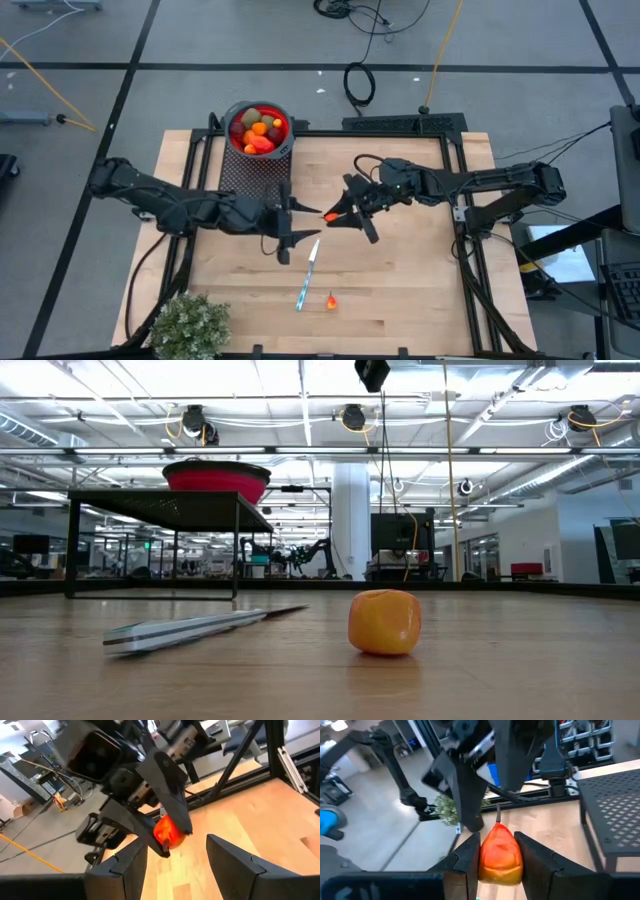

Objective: Pick & Place Fruit
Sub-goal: Put the orange pear into the red strainer bowl on the shelf

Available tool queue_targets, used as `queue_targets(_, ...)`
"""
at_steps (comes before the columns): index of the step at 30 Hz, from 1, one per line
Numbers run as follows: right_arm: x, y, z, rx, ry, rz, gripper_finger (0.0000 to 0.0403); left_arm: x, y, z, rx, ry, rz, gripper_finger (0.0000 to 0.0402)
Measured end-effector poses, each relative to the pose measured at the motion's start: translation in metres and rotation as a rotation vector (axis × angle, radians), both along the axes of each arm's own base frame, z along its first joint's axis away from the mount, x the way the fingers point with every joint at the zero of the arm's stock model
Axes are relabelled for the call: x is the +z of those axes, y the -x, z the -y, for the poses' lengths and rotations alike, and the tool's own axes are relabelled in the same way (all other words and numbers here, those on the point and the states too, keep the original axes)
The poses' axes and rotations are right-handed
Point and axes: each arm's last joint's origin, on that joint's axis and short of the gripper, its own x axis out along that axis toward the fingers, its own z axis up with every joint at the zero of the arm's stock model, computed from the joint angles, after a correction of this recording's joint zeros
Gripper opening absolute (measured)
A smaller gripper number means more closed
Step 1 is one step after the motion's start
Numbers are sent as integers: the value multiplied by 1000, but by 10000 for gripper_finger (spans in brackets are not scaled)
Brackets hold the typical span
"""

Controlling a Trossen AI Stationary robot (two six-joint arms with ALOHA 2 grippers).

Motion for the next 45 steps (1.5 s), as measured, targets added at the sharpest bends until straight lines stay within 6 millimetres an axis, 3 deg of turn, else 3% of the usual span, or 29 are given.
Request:
queue_targets(8,1,0,-1,33,-58,-16,102,-7,-10,3,-2,-10,-18,205)
queue_targets(16,0,1,-1,33,-58,-24,102,-2,-10,4,-13,7,35,196)
queue_targets(45,0,1,-1,30,-57,-23,102,-5,-12,-5,-23,-7,6,45)
